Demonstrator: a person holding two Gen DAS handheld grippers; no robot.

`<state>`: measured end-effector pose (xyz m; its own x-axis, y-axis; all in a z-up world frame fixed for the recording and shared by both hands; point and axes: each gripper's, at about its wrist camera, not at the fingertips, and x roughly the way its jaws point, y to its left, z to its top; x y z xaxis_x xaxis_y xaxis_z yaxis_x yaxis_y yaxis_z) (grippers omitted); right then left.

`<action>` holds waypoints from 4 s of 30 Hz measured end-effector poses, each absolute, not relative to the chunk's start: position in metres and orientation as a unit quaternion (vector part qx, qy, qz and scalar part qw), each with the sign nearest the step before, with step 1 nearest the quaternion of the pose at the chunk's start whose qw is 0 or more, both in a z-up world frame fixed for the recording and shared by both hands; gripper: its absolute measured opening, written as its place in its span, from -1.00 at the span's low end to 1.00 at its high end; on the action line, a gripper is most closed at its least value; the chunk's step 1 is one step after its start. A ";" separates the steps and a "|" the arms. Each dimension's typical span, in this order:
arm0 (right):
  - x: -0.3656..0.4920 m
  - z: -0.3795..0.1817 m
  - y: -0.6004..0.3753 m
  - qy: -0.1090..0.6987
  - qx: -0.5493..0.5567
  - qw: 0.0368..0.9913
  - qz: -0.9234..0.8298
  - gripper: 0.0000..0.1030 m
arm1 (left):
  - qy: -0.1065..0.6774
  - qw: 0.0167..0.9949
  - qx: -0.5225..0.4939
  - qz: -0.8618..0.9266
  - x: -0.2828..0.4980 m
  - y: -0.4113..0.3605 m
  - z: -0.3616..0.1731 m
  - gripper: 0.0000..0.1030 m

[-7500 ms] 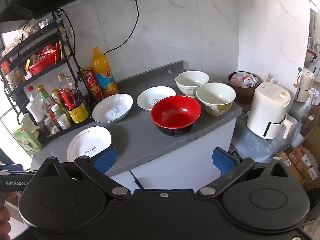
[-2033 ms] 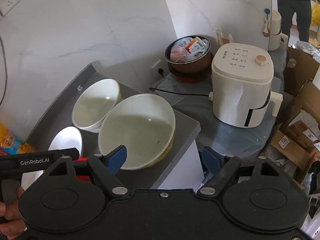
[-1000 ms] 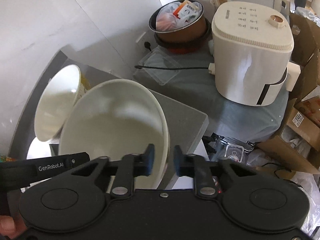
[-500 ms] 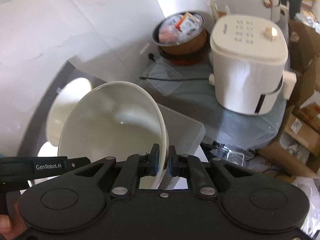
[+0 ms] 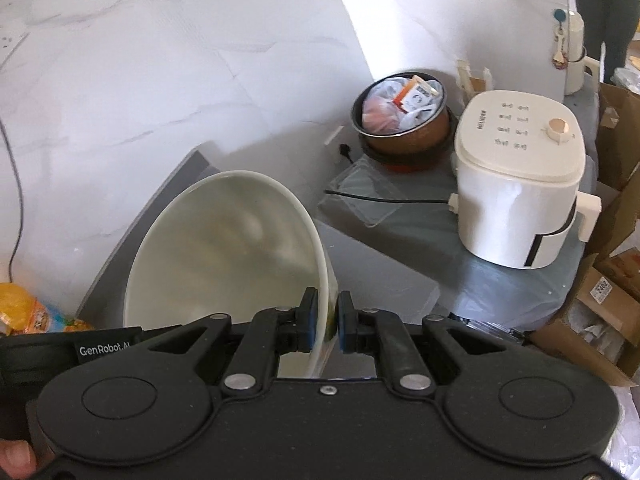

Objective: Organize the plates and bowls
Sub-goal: 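Lift the patterned bowl with both grippers and lower it into the red bowl, then open both grippers to release the patterned bowl inside the red bowl, then move both grippers to the rim of the plain white bowl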

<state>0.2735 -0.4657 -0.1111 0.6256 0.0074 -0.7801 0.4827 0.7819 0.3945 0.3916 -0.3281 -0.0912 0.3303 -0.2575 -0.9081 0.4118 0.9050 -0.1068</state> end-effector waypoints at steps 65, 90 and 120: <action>0.277 -0.150 -0.330 0.545 0.155 0.824 -0.006 -0.75 | 0.598 0.798 -0.036 -0.066 0.336 -0.183 -0.121 -0.82; 0.292 -0.150 -0.338 0.539 0.181 0.822 0.016 -0.37 | 0.586 0.809 0.021 -0.036 0.331 -0.203 -0.088 -0.56; 0.275 -0.094 -0.410 0.434 0.243 0.867 -0.028 0.96 | 0.530 0.848 0.020 -0.023 0.321 -0.234 -0.047 0.42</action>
<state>0.2745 -0.4099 -0.0935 0.6210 0.1619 -0.7669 0.2594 0.8808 0.3961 0.3210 -0.2338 -0.0470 0.4374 -0.0184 -0.8991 0.0602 0.9981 0.0089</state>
